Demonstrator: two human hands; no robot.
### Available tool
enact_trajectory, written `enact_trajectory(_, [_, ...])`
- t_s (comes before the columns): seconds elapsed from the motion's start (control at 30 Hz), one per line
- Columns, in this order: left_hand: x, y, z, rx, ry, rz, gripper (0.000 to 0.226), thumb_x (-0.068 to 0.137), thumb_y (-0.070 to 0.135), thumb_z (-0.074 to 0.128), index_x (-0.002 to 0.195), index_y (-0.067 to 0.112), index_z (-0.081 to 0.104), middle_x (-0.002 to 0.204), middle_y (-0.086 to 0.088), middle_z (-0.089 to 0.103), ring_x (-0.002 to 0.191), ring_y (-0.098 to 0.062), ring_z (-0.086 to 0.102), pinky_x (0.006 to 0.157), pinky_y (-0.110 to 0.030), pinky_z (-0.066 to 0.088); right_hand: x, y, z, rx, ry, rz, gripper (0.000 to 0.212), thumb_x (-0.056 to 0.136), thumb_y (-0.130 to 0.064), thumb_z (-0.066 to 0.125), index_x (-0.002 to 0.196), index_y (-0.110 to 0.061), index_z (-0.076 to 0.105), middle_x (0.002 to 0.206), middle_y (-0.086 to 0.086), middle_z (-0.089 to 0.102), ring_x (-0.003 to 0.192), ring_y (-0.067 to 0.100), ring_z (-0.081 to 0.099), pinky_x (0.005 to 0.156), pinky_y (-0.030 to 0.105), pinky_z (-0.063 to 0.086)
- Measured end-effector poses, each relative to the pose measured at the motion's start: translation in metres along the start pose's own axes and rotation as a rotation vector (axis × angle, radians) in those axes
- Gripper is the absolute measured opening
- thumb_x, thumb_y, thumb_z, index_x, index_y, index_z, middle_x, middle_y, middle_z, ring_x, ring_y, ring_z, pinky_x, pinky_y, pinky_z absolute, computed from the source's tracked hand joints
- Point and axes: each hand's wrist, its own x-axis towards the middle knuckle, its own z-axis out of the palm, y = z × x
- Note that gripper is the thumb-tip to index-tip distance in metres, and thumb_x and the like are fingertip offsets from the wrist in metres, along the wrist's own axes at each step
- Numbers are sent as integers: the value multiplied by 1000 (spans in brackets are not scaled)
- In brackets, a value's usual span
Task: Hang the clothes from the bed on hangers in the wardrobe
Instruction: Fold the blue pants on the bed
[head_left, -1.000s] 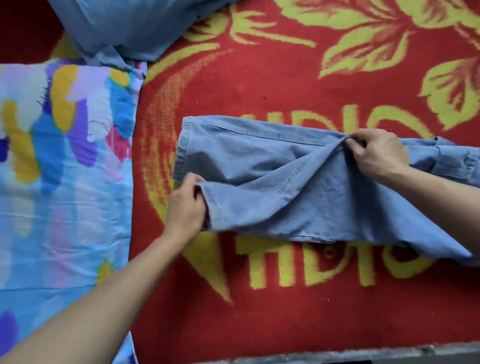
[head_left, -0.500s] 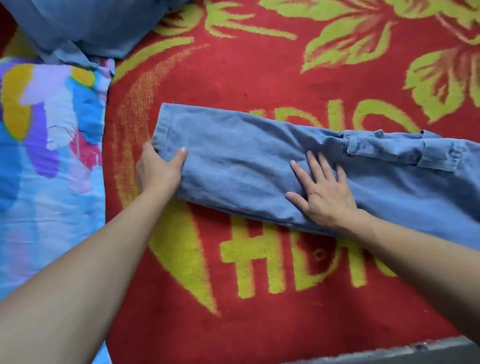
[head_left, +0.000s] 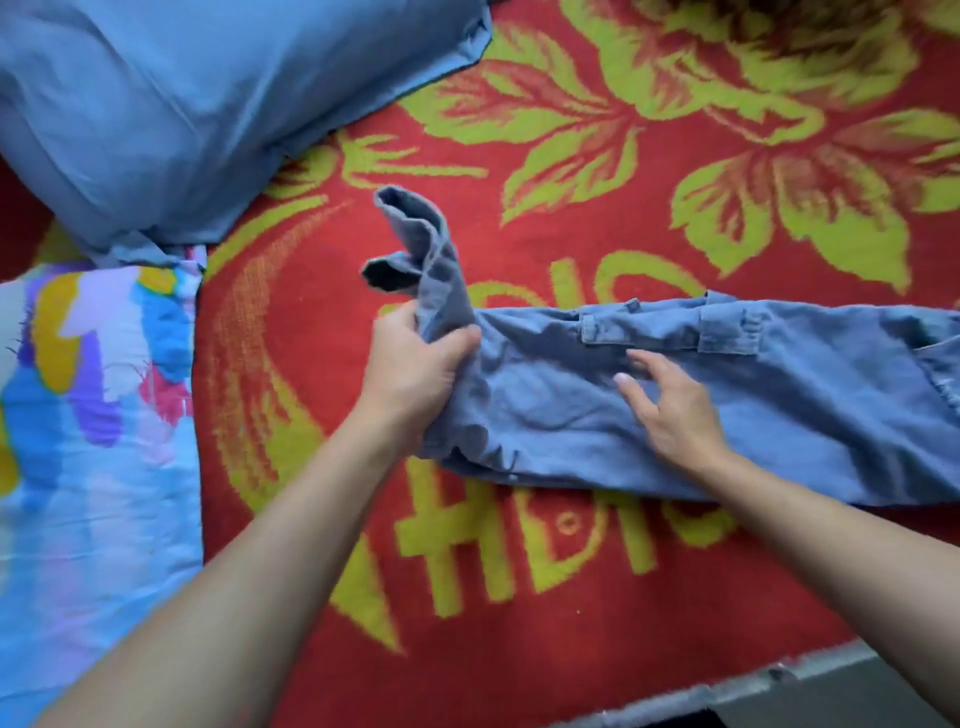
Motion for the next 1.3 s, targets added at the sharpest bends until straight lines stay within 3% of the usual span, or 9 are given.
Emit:
enact_trajectory(0.2, [-57,4,191,190,-331,87,12,75,24,63,79,19,53,67,1,56,68,-25,56,66,-37,44,-26,124,-97,99,245,379,42,93,-37,55,121,-7,62,114,21,67,108,34,61,94,39,42])
enact_trajectory(0.33, [-67,-28,251,271,-465,-102,49,84,38,69,125,16,54,94,-4,62,88,-24,62,86,-39,50,-33,186,-135,96,278,408,58,83,-46,43,119,-4,62,111,22,66,106,35,62,94,43,43])
enact_trajectory(0.47, [-47,-63,214,464,-52,52,33,86,25,67,114,9,61,106,-11,61,100,-25,59,93,-38,45,-23,193,-143,-93,284,158,52,86,-42,44,124,-10,59,126,13,60,118,31,53,101,41,38])
enact_trajectory(0.57, [-19,-92,170,680,201,-68,47,83,31,69,121,8,55,116,-18,56,111,-35,51,99,-43,40,-7,173,-120,-250,250,-187,54,88,-41,47,135,-16,53,146,12,43,136,29,38,106,44,35])
enact_trajectory(0.7, [5,-125,145,581,256,-401,83,63,57,77,127,13,48,125,-15,55,116,-32,53,100,-47,43,16,161,-71,-452,-60,-273,74,85,-61,28,152,-29,23,161,10,11,149,24,6,115,48,19])
enact_trajectory(0.83, [10,-146,146,422,248,-350,46,66,38,84,99,15,64,100,-6,69,92,-25,66,88,-46,53,31,188,-43,-544,-258,-202,83,79,-71,6,151,-35,-11,162,6,-9,148,20,-15,119,47,2])
enact_trajectory(0.93, [4,-133,141,290,246,-353,21,73,22,81,86,15,65,92,-8,71,79,-21,66,80,-41,55,29,182,-47,-556,-293,-202,85,77,-73,3,151,-34,-12,162,6,-9,148,20,-15,119,48,2])
enact_trajectory(1.13, [-11,-77,81,292,236,-235,18,78,12,76,91,9,64,84,-6,67,69,-18,59,69,-34,50,-1,130,-40,-508,-405,-184,91,70,-74,-2,152,-34,-9,162,3,-10,149,19,-11,119,50,6])
enact_trajectory(1.3, [-38,-32,-5,472,288,-133,16,77,17,77,84,13,63,82,-7,69,73,-23,62,69,-43,51,-37,80,-3,-409,-549,-207,77,94,-65,29,153,-30,-4,162,2,-8,149,15,-7,120,46,8])
